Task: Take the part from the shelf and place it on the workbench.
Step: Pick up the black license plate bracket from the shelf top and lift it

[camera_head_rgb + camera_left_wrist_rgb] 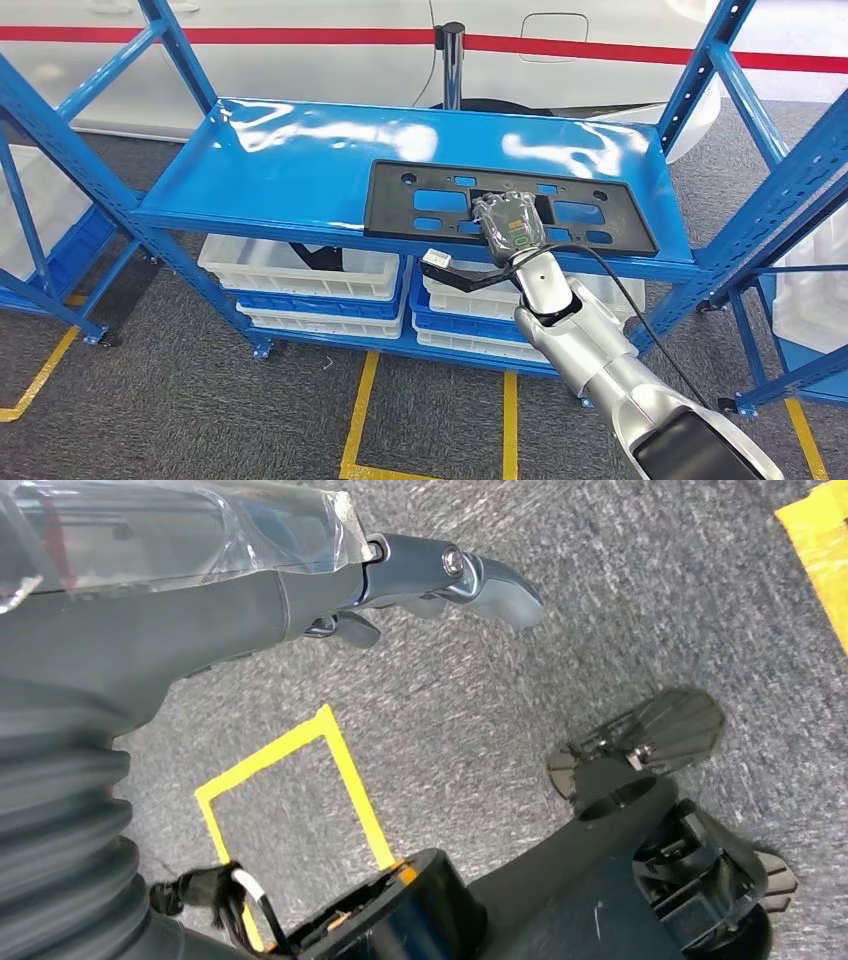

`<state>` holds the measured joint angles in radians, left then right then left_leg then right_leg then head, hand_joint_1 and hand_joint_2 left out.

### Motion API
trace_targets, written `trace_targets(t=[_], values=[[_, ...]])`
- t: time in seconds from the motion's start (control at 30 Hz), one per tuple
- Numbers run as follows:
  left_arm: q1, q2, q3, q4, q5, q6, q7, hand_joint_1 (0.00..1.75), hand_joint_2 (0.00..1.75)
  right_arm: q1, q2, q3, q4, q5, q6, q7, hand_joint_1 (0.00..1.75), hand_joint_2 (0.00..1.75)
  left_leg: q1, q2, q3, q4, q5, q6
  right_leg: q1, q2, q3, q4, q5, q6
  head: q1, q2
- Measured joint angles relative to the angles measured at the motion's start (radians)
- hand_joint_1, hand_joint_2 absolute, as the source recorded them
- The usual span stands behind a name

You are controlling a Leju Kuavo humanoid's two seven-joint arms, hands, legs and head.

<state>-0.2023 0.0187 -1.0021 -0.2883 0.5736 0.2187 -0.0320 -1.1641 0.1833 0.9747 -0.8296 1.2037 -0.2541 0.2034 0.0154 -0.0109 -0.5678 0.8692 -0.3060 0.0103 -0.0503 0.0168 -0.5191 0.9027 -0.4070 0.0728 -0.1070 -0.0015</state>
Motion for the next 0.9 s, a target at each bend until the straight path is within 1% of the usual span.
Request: trace_targets(t=[0.03,0.07,0.1,0.13,0.17,0.2,0.23,0.27,0.3,0.37,0.4,0.43,0.47,0.5,0.53,0.57,0.6,0.63,0.67,0.7,0.73,0.77,0.8,0.83,0.87,0.9], values=[[0.001,0.0,0.0,0.0,0.0,0.0,0.0,0.0,1.75,-0.001,0.002,0.0,0.001,-0.002,0.002,0.001,1.75,1.75,0.002,0.001,-0.006,0.006,-0.006,-0.005,0.0,0.0,-0.004,-0.002,0.003,-0.01,0.0,0.0],[0.001,0.0,0.0,0.0,0.0,0.0,-0.001,0.0,1.75,-0.002,0.004,0.0,0.001,-0.005,0.003,0.002,1.75,1.75,0.005,0.003,-0.019,0.03,-0.028,-0.008,0.002,0.0,-0.011,-0.003,0.009,-0.02,0.0,0.0],[0.001,0.0,0.0,0.0,0.0,0.0,-0.001,0.0,1.75,-0.004,0.005,0.0,0.002,-0.007,0.004,0.002,1.75,1.75,0.007,0.005,-0.039,0.077,-0.064,-0.011,0.003,-0.001,-0.018,-0.004,0.016,-0.03,0.0,0.0],[0.001,-0.001,0.0,0.0,0.0,0.0,-0.001,0.0,1.75,-0.004,0.007,0.0,0.003,-0.009,0.005,0.003,1.75,1.75,0.007,0.006,-0.068,0.152,-0.113,-0.012,0.006,-0.003,-0.025,-0.004,0.021,-0.038,0.0,0.0],[0.0,-0.001,0.0,0.0,0.0,0.0,-0.001,0.0,1.75,-0.004,0.008,0.0,0.005,-0.011,0.007,0.003,1.75,1.75,0.006,0.006,-0.1,0.239,-0.161,-0.013,0.01,-0.005,-0.033,-0.004,0.027,-0.044,0.0,0.0],[0.0,-0.001,0.0,0.0,-0.001,0.0,-0.002,0.0,1.75,-0.004,0.009,0.0,0.007,-0.013,0.009,0.004,1.75,1.75,0.005,0.006,-0.125,0.314,-0.194,-0.013,0.015,-0.007,-0.04,-0.004,0.032,-0.047,0.0,0.0],[-0.001,-0.001,0.0,0.0,-0.001,0.0,-0.001,0.0,1.75,-0.004,0.01,0.0,0.009,-0.015,0.01,0.006,1.75,1.75,0.004,0.006,-0.134,0.358,-0.211,-0.01,0.02,-0.009,-0.047,-0.004,0.037,-0.049,0.0,0.0],[-0.001,-0.001,0.0,0.0,-0.003,-0.001,-0.001,0.0,1.75,-0.003,0.01,0.0,0.012,-0.017,0.011,0.007,1.75,1.75,0.0,0.006,-0.122,0.358,-0.207,-0.005,0.024,-0.01,-0.052,-0.004,0.042,-0.049,0.0,0.0],[-0.001,-0.001,0.0,0.0,-0.005,-0.001,0.0,0.0,1.75,-0.003,0.01,0.0,0.014,-0.018,0.011,0.008,1.75,1.75,-0.005,0.005,-0.087,0.311,-0.185,0.004,0.027,-0.009,-0.057,-0.004,0.047,-0.049,0.0,0.0],[-0.002,-0.001,0.0,0.0,-0.01,-0.002,0.003,0.0,1.75,-0.004,0.012,0.0,0.015,-0.019,0.009,0.011,1.75,1.75,-0.02,0.004,0.016,0.149,-0.133,0.026,0.028,-0.01,-0.062,-0.006,0.055,-0.047,0.0,0.0],[-0.003,-0.001,0.0,0.0,-0.013,-0.002,0.005,0.0,1.75,-0.005,0.012,0.0,0.016,-0.019,0.008,0.012,1.75,1.75,-0.027,0.003,0.059,0.074,-0.115,0.034,0.028,-0.011,-0.065,-0.009,0.062,-0.043,0.0,0.0],[-0.004,-0.001,0.0,0.0,-0.016,-0.001,0.007,0.0,1.75,-0.006,0.013,0.0,0.016,-0.019,0.007,0.014,1.75,1.75,-0.033,0.003,0.084,0.027,-0.105,0.038,0.027,-0.011,-0.066,-0.012,0.068,-0.039,0.0,0.0],[-0.005,-0.001,0.0,0.0,-0.017,-0.002,0.009,0.0,1.75,-0.007,0.013,0.0,0.017,-0.02,0.006,0.015,1.75,1.75,-0.038,0.002,0.093,0.005,-0.102,0.039,0.026,-0.011,-0.068,-0.015,0.075,-0.034,0.0,0.0],[-0.005,-0.001,0.0,0.0,-0.018,-0.002,0.01,0.0,1.75,-0.008,0.013,0.0,0.018,-0.02,0.006,0.016,1.75,1.75,-0.039,0.002,0.092,-0.003,-0.096,0.041,0.025,-0.011,-0.069,-0.019,0.082,-0.029,0.0,0.0],[-0.005,-0.001,0.0,0.0,-0.019,-0.003,0.011,0.0,1.75,-0.007,0.013,0.001,0.019,-0.02,0.006,0.016,1.75,1.75,-0.037,0.004,0.089,-0.006,-0.089,0.044,0.024,-0.01,-0.073,-0.019,0.081,-0.024,0.0,0.0],[-0.005,-0.001,0.0,0.0,-0.02,-0.004,0.011,0.0,1.75,-0.007,0.013,0.001,0.02,-0.021,0.006,0.016,1.75,1.75,-0.034,0.005,0.085,-0.009,-0.081,0.049,0.026,-0.01,-0.081,-0.007,0.067,-0.02,0.0,0.0],[-0.006,-0.001,0.0,0.0,-0.021,-0.004,0.011,0.0,1.75,-0.007,0.012,0.001,0.021,-0.021,0.005,0.017,1.75,1.75,-0.031,0.006,0.079,-0.013,-0.073,0.056,0.028,-0.01,-0.095,0.025,0.037,-0.016,0.0,0.0],[-0.007,-0.001,0.0,0.0,-0.022,-0.004,0.011,0.0,1.75,-0.007,0.012,0.001,0.022,-0.021,0.005,0.017,1.75,1.75,-0.029,0.008,0.073,-0.014,-0.065,0.061,0.028,-0.01,-0.119,0.085,-0.009,-0.014,0.0,0.0],[-0.008,-0.001,0.0,0.0,-0.022,-0.004,0.011,0.0,1.75,-0.006,0.012,0.001,0.023,-0.021,0.005,0.017,1.75,1.75,-0.03,0.008,0.065,-0.014,-0.059,0.064,0.03,-0.011,-0.148,0.164,-0.057,-0.013,0.0,0.0],[-0.007,-0.001,0.0,0.0,-0.023,-0.004,0.011,0.0,1.75,-0.005,0.011,0.002,0.024,-0.021,0.005,0.017,1.75,1.75,-0.031,0.008,0.057,-0.013,-0.053,0.066,0.03,-0.011,-0.174,0.243,-0.095,-0.013,0.0,0.0],[-0.007,-0.002,0.0,0.0,-0.023,-0.005,0.012,0.0,1.75,-0.003,0.011,0.002,0.026,-0.022,0.005,0.017,1.75,1.75,-0.032,0.008,0.049,-0.012,-0.048,0.067,0.031,-0.011,-0.188,0.297,-0.115,-0.014,0.0,0.0],[-0.006,-0.002,0.0,0.0,-0.023,-0.005,0.012,0.0,1.75,-0.001,0.01,0.002,0.027,-0.022,0.005,0.017,1.75,1.75,-0.033,0.008,0.043,-0.011,-0.043,0.067,0.032,-0.011,-0.182,0.309,-0.113,-0.017,0.0,0.0],[-0.006,-0.002,0.0,0.0,-0.023,-0.005,0.012,0.0,1.75,0.0,0.01,0.003,0.029,-0.022,0.006,0.017,1.75,1.75,-0.034,0.007,0.038,-0.01,-0.039,0.067,0.034,-0.011,-0.153,0.276,-0.093,-0.022,0.0,0.0],[-0.006,-0.002,0.0,0.0,-0.023,-0.004,0.012,0.0,1.75,0.0,0.011,0.003,0.03,-0.022,0.006,0.017,1.75,1.75,-0.036,0.007,0.034,-0.009,-0.036,0.066,0.036,-0.011,-0.106,0.205,-0.063,-0.028,0.0,0.0],[-0.007,-0.002,0.0,0.0,-0.024,-0.004,0.012,0.0,1.75,-0.001,0.011,0.003,0.03,-0.022,0.006,0.017,1.75,1.75,-0.037,0.007,0.031,-0.007,-0.034,0.064,0.04,-0.011,-0.052,0.121,-0.038,-0.036,0.0,0.0],[-0.008,-0.002,0.0,0.0,-0.024,-0.004,0.012,0.0,1.75,-0.002,0.013,0.003,0.03,-0.022,0.007,0.017,1.75,1.75,-0.039,0.007,0.027,-0.006,-0.031,0.061,0.043,-0.011,-0.008,0.047,-0.019,-0.042,0.0,0.0]])
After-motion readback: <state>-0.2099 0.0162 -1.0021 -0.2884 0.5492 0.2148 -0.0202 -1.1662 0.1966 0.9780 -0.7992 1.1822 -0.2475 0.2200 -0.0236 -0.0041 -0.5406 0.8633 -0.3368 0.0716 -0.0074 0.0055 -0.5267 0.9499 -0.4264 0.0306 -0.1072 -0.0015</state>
